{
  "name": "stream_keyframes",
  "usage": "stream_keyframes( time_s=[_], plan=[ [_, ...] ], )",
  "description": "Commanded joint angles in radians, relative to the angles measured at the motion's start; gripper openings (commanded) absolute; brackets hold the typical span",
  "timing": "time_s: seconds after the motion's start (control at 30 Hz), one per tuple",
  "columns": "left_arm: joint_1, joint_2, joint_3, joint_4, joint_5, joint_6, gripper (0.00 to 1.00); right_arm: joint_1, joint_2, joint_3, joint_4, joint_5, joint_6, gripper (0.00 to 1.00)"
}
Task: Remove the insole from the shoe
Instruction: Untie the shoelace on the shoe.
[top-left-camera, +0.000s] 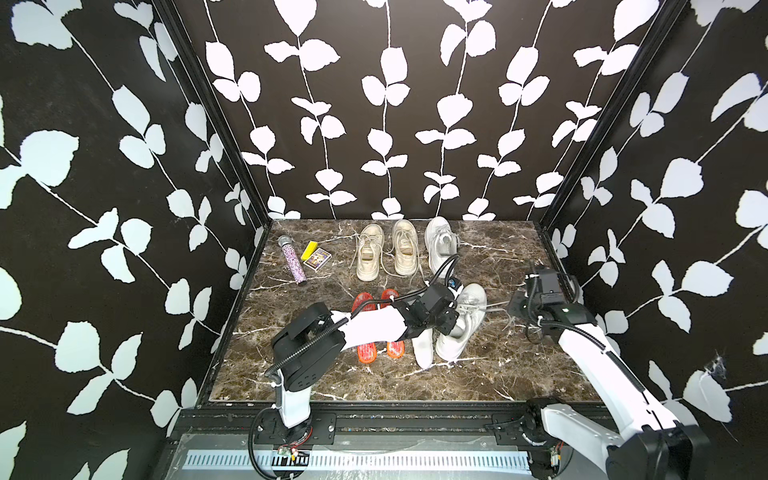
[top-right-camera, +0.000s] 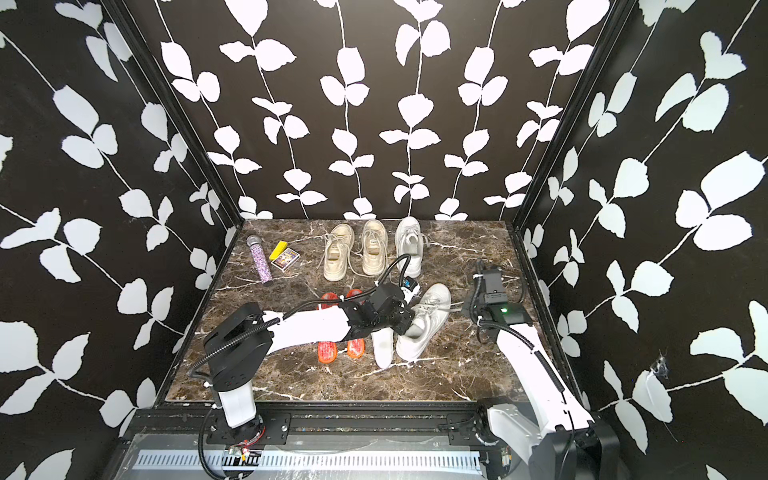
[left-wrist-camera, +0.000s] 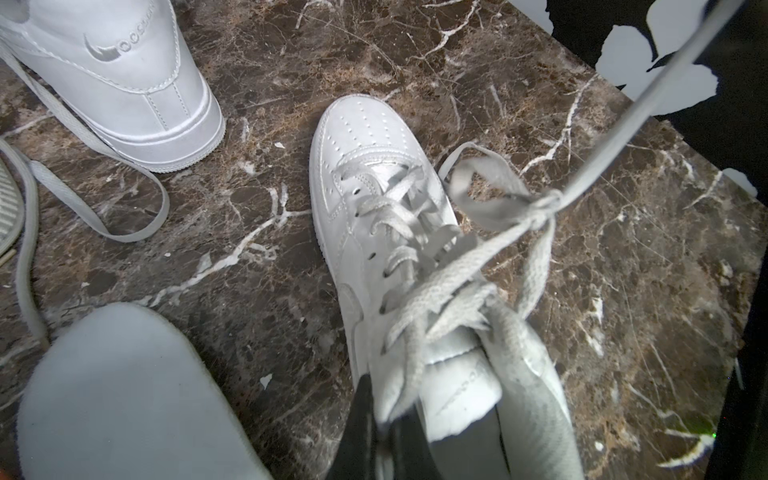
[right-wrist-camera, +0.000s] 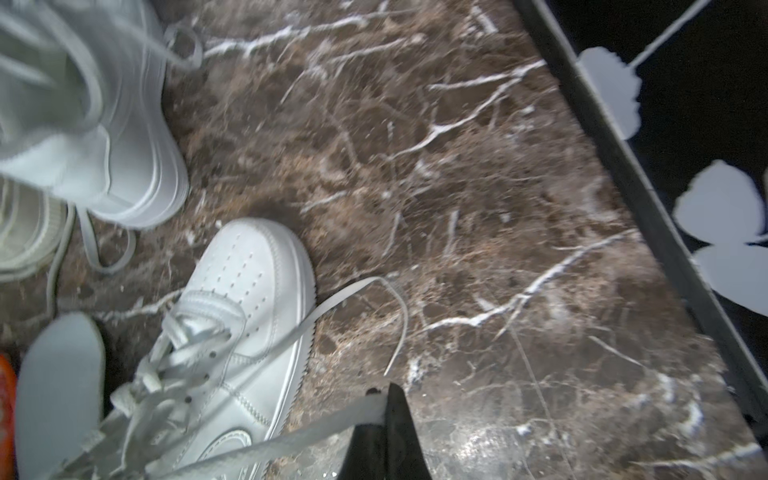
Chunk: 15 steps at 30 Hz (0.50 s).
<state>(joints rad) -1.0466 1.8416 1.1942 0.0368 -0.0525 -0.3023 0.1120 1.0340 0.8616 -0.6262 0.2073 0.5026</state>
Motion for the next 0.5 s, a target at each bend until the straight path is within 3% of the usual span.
stream_keyframes(
  time_s=[0.0, 0.17, 0.47],
  plan=[
    [0.005, -0.017, 0.002, -0.019, -0.008, -0.014, 0.00, -0.055, -0.019, 0.063, -0.061, 0.066, 0.015, 0.00],
    [0.005, -0.020, -0.005, -0.012, -0.011, -0.018, 0.00, -0.142, -0.046, 0.112, -0.095, 0.056, 0.019, 0.00],
    [0.005, -0.031, -0.027, -0.006, -0.016, -0.023, 0.00, -0.204, -0.052, 0.136, -0.106, 0.064, 0.013, 0.00]
  ],
)
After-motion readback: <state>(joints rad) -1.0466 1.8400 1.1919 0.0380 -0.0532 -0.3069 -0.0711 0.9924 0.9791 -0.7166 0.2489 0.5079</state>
